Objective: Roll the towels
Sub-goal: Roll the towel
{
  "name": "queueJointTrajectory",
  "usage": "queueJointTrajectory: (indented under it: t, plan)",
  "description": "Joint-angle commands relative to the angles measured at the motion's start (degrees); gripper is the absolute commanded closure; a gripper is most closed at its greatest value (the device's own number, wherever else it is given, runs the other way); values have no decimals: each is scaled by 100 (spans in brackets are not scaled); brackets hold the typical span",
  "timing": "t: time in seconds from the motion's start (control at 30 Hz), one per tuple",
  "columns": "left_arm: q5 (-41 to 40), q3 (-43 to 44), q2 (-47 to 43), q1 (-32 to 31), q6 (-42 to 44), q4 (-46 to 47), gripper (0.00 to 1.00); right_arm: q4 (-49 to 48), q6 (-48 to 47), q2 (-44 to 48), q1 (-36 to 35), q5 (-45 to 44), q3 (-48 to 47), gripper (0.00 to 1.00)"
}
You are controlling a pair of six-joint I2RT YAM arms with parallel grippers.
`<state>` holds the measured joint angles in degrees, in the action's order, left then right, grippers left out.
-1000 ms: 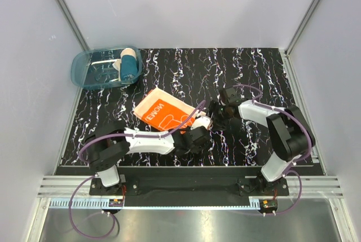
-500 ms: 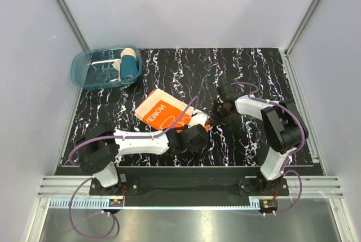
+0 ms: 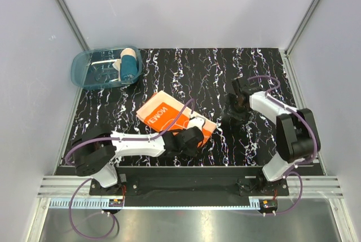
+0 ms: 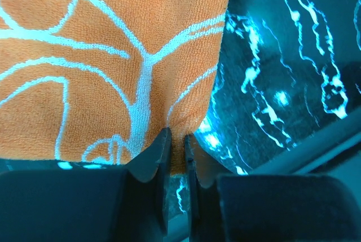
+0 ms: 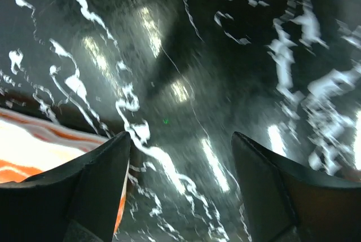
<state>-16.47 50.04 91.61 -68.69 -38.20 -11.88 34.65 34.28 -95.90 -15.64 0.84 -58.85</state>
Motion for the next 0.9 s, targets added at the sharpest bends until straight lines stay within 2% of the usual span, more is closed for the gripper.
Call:
queueJointTrajectory:
  t: [0.0, 0.03, 0.17, 0.3, 0.33, 0.53, 0.63, 0.77, 0.87]
  plan:
    - [564, -187, -415, 21, -206, 633, 94, 507, -132, 852, -27, -533, -250, 20]
    - [914, -249, -486, 74, -371, 878, 95, 533, -124, 1167, -27, -506, -232, 21]
    - [1486, -478, -917, 398, -890, 1363, 96, 393, -185, 2021, -27, -102, -48, 24]
    - [2295, -951, -1180, 926, -1479, 2038, 98, -150, -194, 2794, -27, 810, 373, 27]
    - [2611, -1092, -1207, 1049, -1794, 2449, 98, -265, -176, 2978, -27, 978, 453, 27]
    - [3333, -2111, -1049, 1761, -2946, 3735, 100, -731, -115, 3103, -27, 1848, 866, 32]
    - [3720, -2718, -795, 2060, -3858, 5040, 100, -1372, 43, 3112, -53, 2542, 1217, 32]
    - [3818, -2921, -487, 2245, -4345, 5336, 100, -2189, 377, 3033, -238, 3105, 1691, 33]
    - [3625, -3210, -469, 2263, -4933, 5660, 100, -2848, 649, 2867, -466, 3334, 1981, 39]
